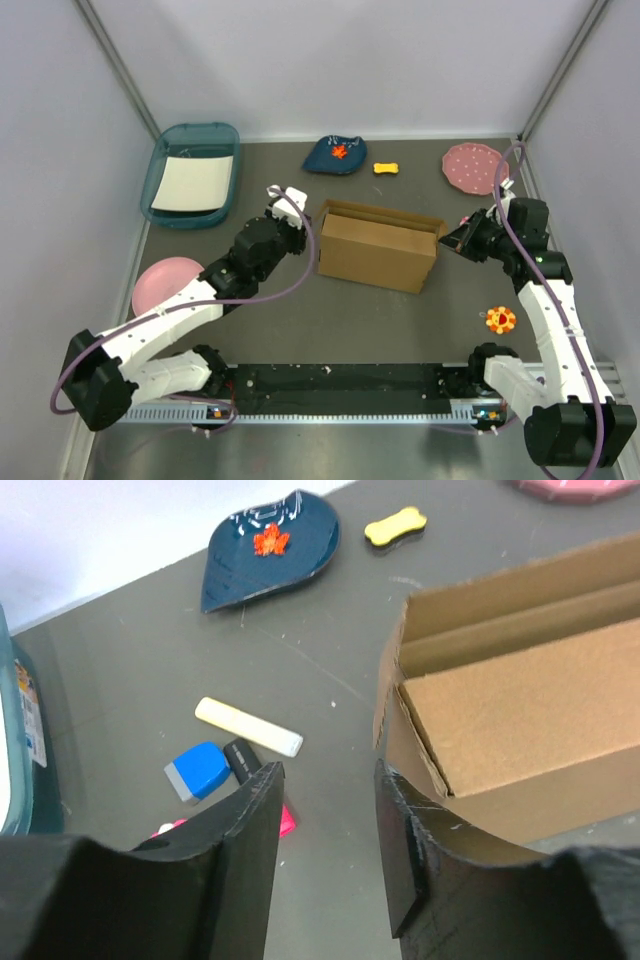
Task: Fold the paper box
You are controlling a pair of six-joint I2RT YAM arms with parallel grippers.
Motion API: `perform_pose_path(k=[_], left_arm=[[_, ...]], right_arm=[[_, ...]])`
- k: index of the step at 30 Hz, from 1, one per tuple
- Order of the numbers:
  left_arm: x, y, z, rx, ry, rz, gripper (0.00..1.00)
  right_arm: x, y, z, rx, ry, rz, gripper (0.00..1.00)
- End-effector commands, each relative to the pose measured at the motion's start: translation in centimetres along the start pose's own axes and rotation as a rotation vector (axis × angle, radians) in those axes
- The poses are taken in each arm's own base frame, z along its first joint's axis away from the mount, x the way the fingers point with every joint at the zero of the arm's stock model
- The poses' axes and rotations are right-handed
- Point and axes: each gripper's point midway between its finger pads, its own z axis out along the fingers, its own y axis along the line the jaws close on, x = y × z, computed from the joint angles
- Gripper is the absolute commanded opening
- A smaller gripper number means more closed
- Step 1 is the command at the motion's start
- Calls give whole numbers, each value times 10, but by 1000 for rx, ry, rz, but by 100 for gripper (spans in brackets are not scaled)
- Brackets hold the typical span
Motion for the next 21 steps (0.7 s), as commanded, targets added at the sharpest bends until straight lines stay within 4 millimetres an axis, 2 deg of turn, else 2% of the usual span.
perform_pose_path(k=[1, 6, 9, 13, 16, 21], left_arm=[[-44, -3, -11, 74, -148, -112, 48], [-61, -10, -16, 147, -200, -124, 52], [-59, -16, -13, 191, -190, -104, 52], [-48, -24, -4, 223, -154, -87, 52], [-44, -21, 3, 210, -145, -97, 52], [-49, -14, 10, 193, -150, -106, 52]], right_arm=[[1, -8, -1, 47, 2, -26, 0], [0, -5, -1, 45, 0, -44, 0], [0, -5, -2, 50, -5, -48, 0], [0, -6, -2, 52, -4, -51, 0], [4, -2, -1, 41, 8, -68, 0], [5, -2, -1, 45, 7, -77, 0]])
